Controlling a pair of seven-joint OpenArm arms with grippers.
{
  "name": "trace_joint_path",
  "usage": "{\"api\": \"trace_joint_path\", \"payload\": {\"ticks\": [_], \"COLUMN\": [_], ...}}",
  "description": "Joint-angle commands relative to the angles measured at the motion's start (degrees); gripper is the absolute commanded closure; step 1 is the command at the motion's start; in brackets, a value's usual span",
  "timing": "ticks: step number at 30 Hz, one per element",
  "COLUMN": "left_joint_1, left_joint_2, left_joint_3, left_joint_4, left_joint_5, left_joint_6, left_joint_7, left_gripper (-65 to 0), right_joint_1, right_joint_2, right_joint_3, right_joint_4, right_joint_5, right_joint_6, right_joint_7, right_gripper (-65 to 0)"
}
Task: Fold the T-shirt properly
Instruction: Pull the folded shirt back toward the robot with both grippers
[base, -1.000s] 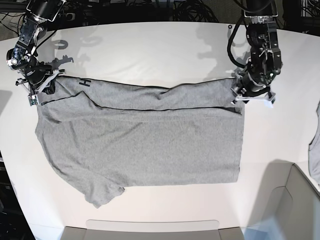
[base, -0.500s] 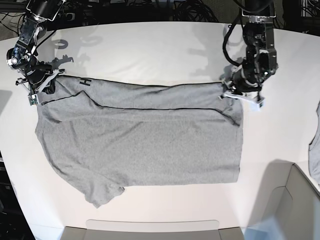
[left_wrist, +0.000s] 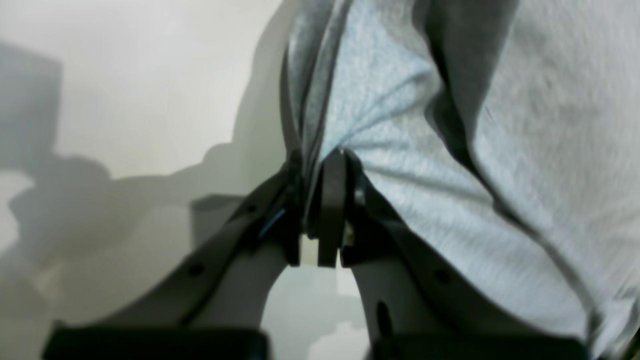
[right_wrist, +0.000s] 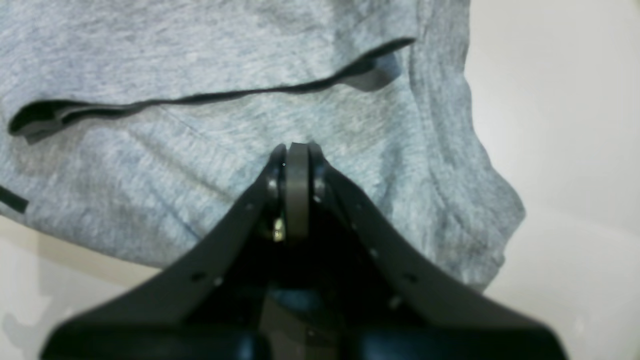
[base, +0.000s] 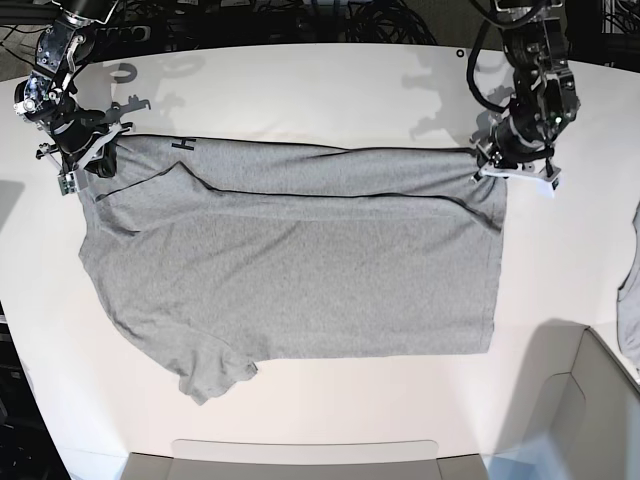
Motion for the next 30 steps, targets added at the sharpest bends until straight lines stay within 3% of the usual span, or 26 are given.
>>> {"api": "trace_joint_path", "payload": {"ticks": [1, 8, 12, 17, 22, 30], "left_joint_1": [0.66, 8.57, 11.39, 15.69, 17.89, 19.21], "left_joint_2": [-1.47, -3.49, -3.23, -3.05, -3.05, -3.05], "left_joint_3": [-0.63, -4.15, -8.1, -13.55, -15.93, -16.01], "left_joint_4": [1.04, 1.04, 1.04, 1.04, 1.04, 0.78], "left_joint_5": [0.3, 0.3, 0.3, 0.57, 0.57, 0.66], "left_joint_6": [-0.05, -0.4, -7.87, -12.44, -14.55, -14.55], "left_joint_7": [-1.14, -1.75, -1.14, -1.14, -1.14, -1.67], "left_gripper": [0.0, 0.0, 0.0, 0.0, 0.0, 0.0], "right_joint_1": [-3.11, -7.42, -9.71, -11.55, -11.82, -11.82], "right_joint_2": [0.57, 1.36, 1.19, 0.92, 0.83, 0.75], "right_joint_3": [-0.17, -0.17, -0.52, -0.61, -0.52, -0.52], "right_joint_4": [-1.11, 0.65, 3.46, 6.36, 6.45, 6.19], "right_joint_5": [-6.18, -6.18, -6.18, -6.18, -6.27, -7.15], "right_joint_6": [1.63, 1.63, 1.63, 1.63, 1.63, 1.63], "right_joint_7": [-10.21, -9.95, -10.21, -10.21, -10.21, -10.3], "right_gripper": [0.0, 0.0, 0.0, 0.0, 0.0, 0.0]}}
